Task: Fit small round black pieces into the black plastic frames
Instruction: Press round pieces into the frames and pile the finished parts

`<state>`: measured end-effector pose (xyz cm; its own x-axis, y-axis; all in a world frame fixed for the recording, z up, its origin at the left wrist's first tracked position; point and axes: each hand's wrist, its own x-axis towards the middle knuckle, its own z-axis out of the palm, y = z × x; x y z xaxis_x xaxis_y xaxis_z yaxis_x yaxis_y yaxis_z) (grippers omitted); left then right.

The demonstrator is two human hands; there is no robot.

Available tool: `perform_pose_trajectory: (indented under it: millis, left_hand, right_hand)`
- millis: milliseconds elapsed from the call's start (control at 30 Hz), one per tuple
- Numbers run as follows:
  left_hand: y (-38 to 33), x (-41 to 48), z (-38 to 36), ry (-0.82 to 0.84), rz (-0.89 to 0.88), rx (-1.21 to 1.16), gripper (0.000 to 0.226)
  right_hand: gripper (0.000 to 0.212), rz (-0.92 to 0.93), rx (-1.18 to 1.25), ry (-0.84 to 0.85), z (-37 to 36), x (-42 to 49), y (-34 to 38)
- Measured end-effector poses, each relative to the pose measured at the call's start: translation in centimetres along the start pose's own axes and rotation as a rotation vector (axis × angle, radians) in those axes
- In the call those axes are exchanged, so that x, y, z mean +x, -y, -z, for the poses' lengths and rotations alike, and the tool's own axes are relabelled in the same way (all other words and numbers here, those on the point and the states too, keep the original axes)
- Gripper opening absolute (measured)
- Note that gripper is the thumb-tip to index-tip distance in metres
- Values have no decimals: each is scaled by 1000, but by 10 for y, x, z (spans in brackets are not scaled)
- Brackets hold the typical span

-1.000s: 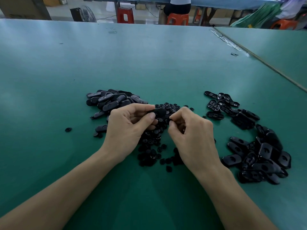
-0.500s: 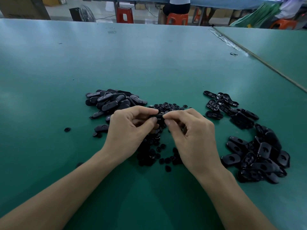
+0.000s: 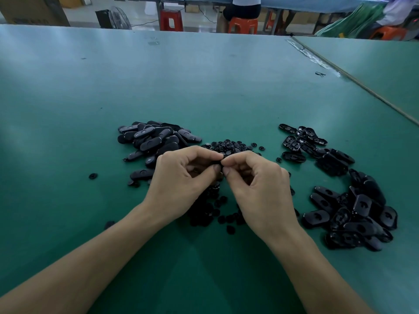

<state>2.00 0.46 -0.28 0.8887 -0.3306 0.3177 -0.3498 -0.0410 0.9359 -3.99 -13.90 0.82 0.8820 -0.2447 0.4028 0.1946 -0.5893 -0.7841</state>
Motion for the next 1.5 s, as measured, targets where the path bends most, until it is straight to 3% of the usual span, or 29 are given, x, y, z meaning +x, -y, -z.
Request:
perform_pose_trajectory:
  millis: [467,667,900,1067,1267,1500]
  left_hand:
    - [-1,0,-2,30,-6,3,18]
    - [-1,-1,0,49,-22,39,18]
    - [-1,-1,-1,8,-69,173,18]
    - [-1,1,0,-46,-34,178,23]
    - [-1,1,-1,18,-24,67,30]
    - [-2,3,2,15,23,-39,30]
  right_hand:
    - [33,-77,103,48,5,3,1]
    - [30,-88,-15,-73,1,0,4]
    - [16,4,-60,-21,0,-5,10]
    - [18,46,-51,4,-1,-3,11]
    - [26,23,-175,-3,3,-1,2]
    - [22,-31,-20,25,10,5,-3]
